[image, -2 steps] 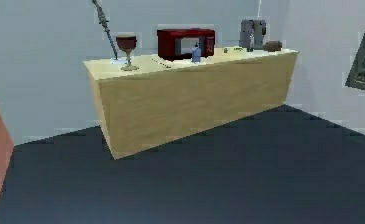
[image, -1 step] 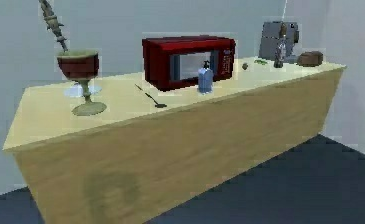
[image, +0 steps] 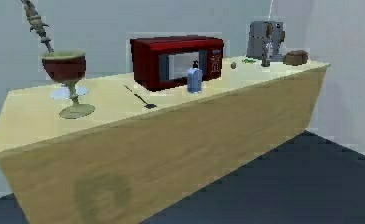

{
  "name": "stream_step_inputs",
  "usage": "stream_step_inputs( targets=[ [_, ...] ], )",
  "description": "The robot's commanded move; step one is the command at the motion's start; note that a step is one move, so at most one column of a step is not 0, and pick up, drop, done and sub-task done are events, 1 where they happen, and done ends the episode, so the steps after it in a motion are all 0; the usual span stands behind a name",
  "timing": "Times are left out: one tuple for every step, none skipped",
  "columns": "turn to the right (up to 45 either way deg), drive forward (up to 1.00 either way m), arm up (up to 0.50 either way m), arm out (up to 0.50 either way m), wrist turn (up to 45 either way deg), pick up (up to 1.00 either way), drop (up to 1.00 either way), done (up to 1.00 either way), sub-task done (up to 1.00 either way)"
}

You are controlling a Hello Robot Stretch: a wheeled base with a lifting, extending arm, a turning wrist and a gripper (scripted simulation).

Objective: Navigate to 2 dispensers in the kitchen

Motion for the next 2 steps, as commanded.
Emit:
stream_step_inputs(
  targets=[
    [0.0, 0.45, 0.0, 0.0, 0.0, 0.0, 0.0, 0.0, 0.0],
    [0.0, 0.0, 0.0, 0.0, 0.0, 0.0, 0.0, 1.0, 0.0]
  ],
)
